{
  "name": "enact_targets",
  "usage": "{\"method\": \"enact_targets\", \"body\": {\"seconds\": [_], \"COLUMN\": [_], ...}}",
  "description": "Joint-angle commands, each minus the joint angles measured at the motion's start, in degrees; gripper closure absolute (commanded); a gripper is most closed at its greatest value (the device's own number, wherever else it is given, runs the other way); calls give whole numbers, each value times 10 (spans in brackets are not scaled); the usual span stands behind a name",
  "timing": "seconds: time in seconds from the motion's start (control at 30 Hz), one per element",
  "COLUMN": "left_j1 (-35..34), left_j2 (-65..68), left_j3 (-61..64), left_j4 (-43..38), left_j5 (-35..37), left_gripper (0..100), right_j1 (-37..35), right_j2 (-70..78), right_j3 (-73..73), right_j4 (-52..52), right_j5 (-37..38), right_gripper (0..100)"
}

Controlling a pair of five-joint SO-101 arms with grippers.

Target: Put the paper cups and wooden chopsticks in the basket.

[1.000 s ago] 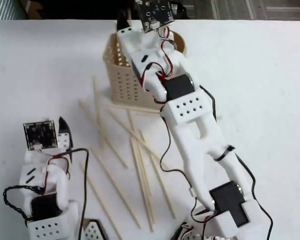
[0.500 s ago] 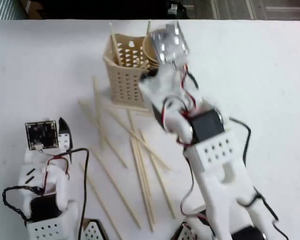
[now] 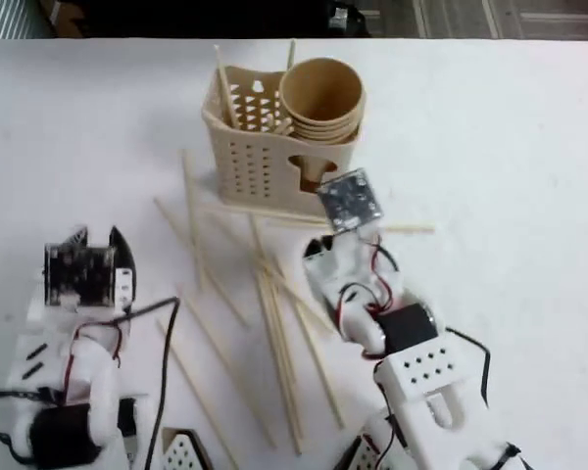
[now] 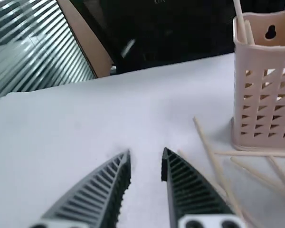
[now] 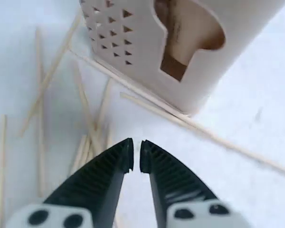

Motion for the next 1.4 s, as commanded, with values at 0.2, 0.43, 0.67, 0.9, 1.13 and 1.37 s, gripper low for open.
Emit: {"method": "enact_targets", "body": {"seconds": [0.2,0.43,0.67,0.9,1.13,1.37], "left_j1": [42,87,107,109,109,109], "left_j2": [386,610,834,1021,1131,1207], "left_j3": [-160,-226,-332,-450,-534,-588], "left_j4": [25,17,17,17,21,47], "left_j5": [-4,101,141,185,211,214], "left_gripper": [850,717,755,755,779,966], "right_j1": [86,87,87,87,87,87], "right_j2": [-15,-15,-16,-16,-16,-17], "right_j3": [31,39,64,64,64,64], "right_j4": [-40,-47,-80,-80,-80,-80], "right_j5": [-48,-48,-47,-48,-48,-47], "right_gripper": [957,957,957,957,957,957]}}
